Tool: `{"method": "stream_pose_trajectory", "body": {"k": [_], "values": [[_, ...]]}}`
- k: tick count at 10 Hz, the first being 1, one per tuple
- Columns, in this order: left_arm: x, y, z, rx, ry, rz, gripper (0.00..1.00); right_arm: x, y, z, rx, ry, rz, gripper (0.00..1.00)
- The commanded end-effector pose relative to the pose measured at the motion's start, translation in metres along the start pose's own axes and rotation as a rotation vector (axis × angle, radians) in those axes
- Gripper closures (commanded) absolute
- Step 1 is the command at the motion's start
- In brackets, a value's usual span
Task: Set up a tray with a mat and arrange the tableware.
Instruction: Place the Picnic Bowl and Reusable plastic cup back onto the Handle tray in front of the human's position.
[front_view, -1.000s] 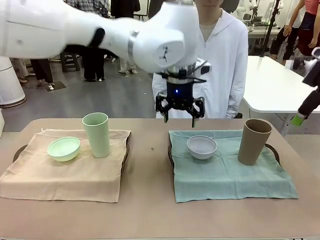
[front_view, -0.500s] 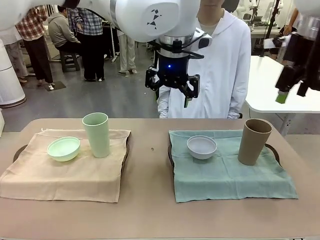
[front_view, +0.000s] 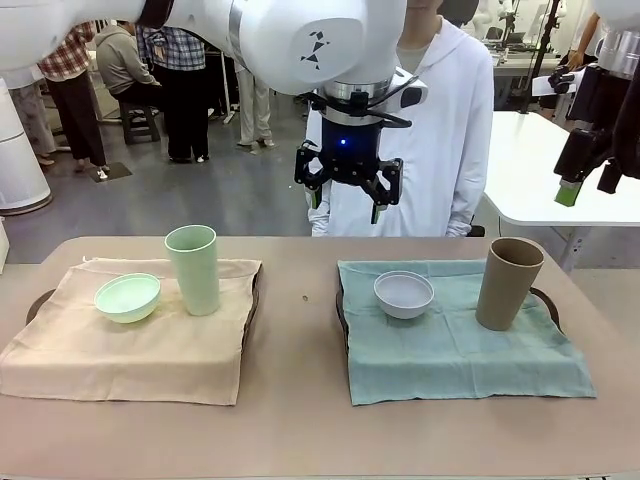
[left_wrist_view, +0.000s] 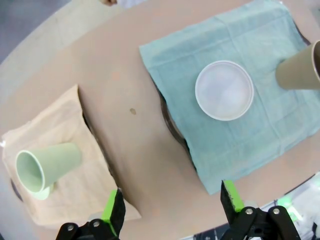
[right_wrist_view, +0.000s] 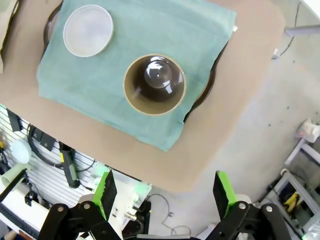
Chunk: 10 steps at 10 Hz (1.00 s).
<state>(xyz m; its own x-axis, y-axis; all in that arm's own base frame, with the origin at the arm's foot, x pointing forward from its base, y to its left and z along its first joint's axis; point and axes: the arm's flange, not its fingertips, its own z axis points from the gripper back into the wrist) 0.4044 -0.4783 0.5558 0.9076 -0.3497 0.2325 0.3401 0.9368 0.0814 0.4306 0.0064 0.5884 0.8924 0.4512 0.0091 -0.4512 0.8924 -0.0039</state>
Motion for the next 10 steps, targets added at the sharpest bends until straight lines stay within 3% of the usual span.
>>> {"method": "stream_pose_trajectory", "body": {"k": [1,9,10], "values": [[0.0,0.002,0.002,-0.009,-0.003,-0.004,0.0,-0.003,0.005,-0.003,-0.003,-0.006,0.019,0.0],[0.001,0.001,0.001,-0.001,-0.001,0.001,0.0,0.002,0.004,0.0,0.0,-0.001,0.012,0.0],[0.004,0.033,0.005,-0.055,0.042,0.023,0.0,-0.009,-0.013,-0.003,0.015,-0.019,-0.064,0.0]]}}
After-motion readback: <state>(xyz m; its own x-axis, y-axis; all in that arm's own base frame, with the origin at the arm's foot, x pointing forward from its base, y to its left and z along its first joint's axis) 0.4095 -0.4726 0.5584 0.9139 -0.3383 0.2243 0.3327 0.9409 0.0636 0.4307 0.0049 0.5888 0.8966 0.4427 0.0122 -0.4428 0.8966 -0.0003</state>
